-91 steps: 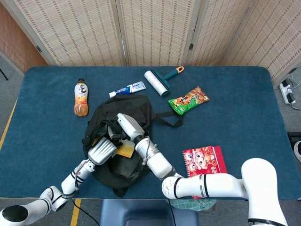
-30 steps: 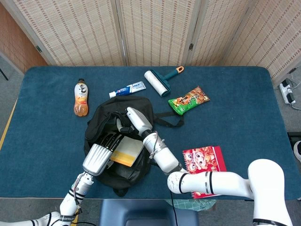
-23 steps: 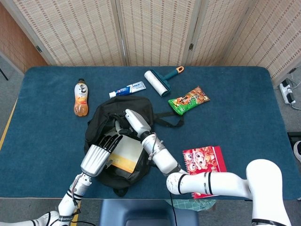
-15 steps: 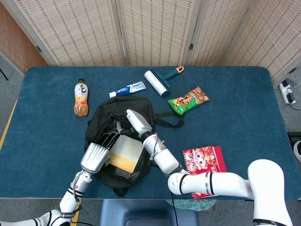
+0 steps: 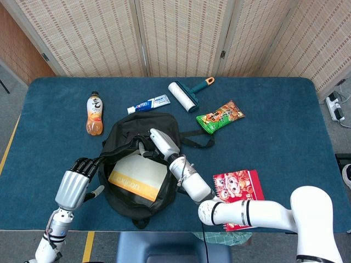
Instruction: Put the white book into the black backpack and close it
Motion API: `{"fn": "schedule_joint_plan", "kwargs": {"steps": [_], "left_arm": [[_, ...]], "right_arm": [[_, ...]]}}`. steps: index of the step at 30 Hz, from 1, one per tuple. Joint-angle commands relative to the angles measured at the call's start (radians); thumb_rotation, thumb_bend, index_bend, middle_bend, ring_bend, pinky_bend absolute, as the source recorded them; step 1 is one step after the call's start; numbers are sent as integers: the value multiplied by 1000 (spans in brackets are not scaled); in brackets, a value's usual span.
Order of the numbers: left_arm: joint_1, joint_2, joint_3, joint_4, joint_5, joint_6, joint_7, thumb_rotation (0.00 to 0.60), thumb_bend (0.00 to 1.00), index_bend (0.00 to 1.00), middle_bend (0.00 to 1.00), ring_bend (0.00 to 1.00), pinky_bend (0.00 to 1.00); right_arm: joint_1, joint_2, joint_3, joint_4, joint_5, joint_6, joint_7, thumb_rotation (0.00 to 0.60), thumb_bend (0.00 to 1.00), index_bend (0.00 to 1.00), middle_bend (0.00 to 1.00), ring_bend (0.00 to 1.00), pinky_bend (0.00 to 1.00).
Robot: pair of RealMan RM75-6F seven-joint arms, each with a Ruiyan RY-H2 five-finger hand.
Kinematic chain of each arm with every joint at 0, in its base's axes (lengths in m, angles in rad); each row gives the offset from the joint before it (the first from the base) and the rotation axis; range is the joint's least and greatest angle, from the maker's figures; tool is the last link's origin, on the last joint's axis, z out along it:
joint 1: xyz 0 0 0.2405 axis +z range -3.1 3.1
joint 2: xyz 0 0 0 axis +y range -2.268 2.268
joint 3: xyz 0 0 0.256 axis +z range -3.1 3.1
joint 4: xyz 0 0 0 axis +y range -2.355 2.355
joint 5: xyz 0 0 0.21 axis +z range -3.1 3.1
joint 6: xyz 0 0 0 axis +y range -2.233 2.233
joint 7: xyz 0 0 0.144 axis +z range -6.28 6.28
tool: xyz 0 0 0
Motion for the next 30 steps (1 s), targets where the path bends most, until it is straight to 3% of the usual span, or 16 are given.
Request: {"fn": "schedule_joint_plan", "kwargs": {"steps": [1,6,8,9,11,13,15,17,20,25,26,28,30], "left_arm": [[29,40,1,-20,-31,4,-26,600,0,223,329,345,318],[66,73,-5,-31,-84,2,-43,600,0,228,331,345,320],[77,82,-10,-31,-107,-3,-46,600,0,230,330,345,321],[81,85,-12,-32,-116,-6,-49,600,0,230,330,345,321],[86,94,-18,-34,-137,-18,-53,600,0,230,330,345,321],[88,103,-24,-37,-154,-35,-45,600,0,229,330,344,320],[87,109,-29,-38,-165,-46,-37,600,0,228,330,344,320],[87,115,-35,-38,-178,-60,-30,600,0,228,330,344,319],[83,123,-45,-37,-200,-85,-20,600,0,223,329,341,314],[77,136,-61,-41,-237,-121,-4,600,0,217,328,338,307],[77,137,-65,-42,-242,-124,-5,600,0,216,328,338,306],[79,138,-70,-39,-252,-126,-2,600,0,217,329,338,306],[82,139,-76,-32,-268,-130,10,600,0,219,328,337,306]], "right_arm": [[-12,7,-20,-16,-27,-5,1,600,706,599,403,325,395],[-51,35,-71,-64,-101,-9,1,600,692,535,378,307,386],[-70,57,-102,-92,-140,-27,2,600,681,464,350,287,366],[-78,70,-118,-105,-160,-37,-1,600,650,373,316,265,347],[-90,107,-161,-139,-200,-69,-20,600,527,177,243,214,301],[-96,154,-206,-176,-238,-101,-53,595,287,23,141,143,230],[-103,188,-239,-207,-277,-98,-90,544,84,0,52,81,170],[-126,222,-266,-246,-326,-68,-116,482,6,0,7,39,130],[-171,273,-285,-302,-388,-26,-105,449,0,0,0,15,110],[-254,374,-300,-377,-473,26,-33,462,1,0,0,28,109],[-278,397,-307,-386,-490,54,-31,502,26,0,6,35,109],[-317,427,-323,-392,-514,108,-46,592,169,7,47,68,132],[-370,450,-345,-389,-542,195,-84,600,303,104,121,117,190]]}}
